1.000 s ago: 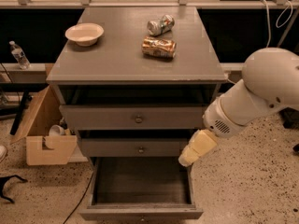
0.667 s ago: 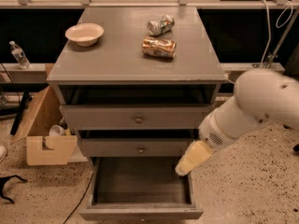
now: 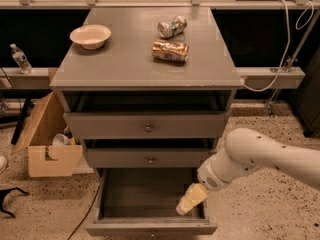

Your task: Close bottom drawer

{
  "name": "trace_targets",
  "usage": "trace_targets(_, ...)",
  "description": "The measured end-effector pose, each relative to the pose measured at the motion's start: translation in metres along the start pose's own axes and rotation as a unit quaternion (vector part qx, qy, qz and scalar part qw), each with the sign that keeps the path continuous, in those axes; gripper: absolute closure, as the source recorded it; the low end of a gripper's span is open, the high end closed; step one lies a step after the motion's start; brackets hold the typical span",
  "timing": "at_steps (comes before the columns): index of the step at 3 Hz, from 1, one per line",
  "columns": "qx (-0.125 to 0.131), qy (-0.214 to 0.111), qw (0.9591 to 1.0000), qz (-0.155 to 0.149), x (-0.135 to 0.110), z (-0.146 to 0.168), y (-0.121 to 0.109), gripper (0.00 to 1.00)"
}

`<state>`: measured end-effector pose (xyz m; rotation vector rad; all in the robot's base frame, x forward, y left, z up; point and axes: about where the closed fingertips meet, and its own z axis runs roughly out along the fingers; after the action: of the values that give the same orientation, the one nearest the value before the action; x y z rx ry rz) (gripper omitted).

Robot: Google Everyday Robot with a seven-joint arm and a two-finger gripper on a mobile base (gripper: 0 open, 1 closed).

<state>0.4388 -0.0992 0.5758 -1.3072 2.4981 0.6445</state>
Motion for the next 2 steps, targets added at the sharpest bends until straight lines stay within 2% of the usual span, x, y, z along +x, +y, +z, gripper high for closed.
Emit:
trace_targets(1,-0.049,-0.007,0.9987,0.013,0.022,0.063,-0.005,0.0)
trace_targets(2,-0.071,-0.005,0.9973,0.022,0.033,0.086,-0.003,0.0)
